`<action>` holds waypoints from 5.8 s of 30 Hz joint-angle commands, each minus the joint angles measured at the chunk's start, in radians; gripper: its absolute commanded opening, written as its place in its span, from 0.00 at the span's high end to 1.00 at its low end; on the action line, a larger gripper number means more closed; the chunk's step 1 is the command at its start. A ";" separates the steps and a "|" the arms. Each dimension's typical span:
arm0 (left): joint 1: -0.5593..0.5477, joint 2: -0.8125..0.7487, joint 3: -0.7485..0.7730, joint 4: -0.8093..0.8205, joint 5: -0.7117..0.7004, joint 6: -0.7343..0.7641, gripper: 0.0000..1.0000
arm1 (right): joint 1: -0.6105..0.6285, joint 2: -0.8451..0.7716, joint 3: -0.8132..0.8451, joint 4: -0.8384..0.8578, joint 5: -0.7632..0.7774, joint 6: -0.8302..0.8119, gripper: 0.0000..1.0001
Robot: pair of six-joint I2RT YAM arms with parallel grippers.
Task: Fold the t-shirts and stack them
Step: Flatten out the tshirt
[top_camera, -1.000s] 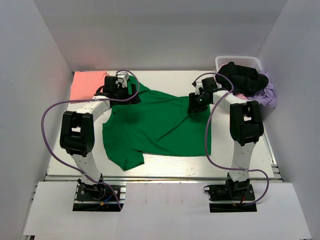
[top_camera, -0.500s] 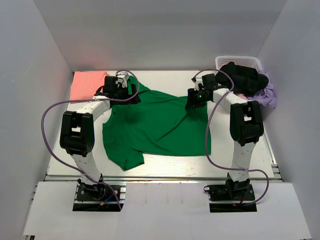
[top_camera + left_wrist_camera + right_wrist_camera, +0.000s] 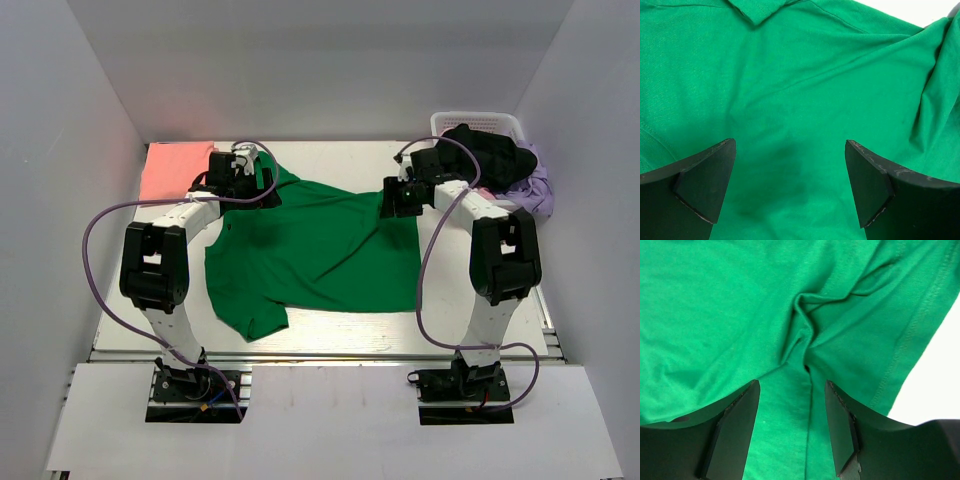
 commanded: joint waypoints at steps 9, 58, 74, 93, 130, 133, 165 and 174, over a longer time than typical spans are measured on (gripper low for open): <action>0.006 -0.036 -0.005 0.007 0.010 0.010 0.00 | 0.001 0.080 0.079 0.059 -0.106 0.034 0.40; 0.006 -0.064 -0.026 0.025 0.049 0.010 0.00 | -0.009 -0.122 0.070 -0.184 0.145 0.172 1.00; 0.006 -0.104 -0.056 0.016 0.018 0.019 0.00 | -0.076 -0.094 0.138 -0.310 0.325 0.178 1.00; 0.006 -0.116 -0.117 0.025 0.018 0.001 0.00 | -0.085 0.114 0.236 -0.095 0.051 0.112 0.62; 0.006 -0.271 -0.252 0.082 -0.014 -0.028 0.00 | -0.087 -0.260 -0.257 -0.024 -0.023 0.038 1.00; 0.006 -0.280 -0.261 0.082 -0.014 -0.037 0.00 | -0.088 -0.289 -0.226 -0.081 0.035 0.086 1.00; 0.017 -0.320 -0.338 0.011 -0.182 -0.054 0.00 | -0.102 -0.028 -0.011 -0.095 0.210 0.157 0.75; 0.004 -0.231 -0.378 0.079 -0.019 -0.063 0.00 | -0.110 -0.182 -0.122 -0.077 0.078 0.086 0.49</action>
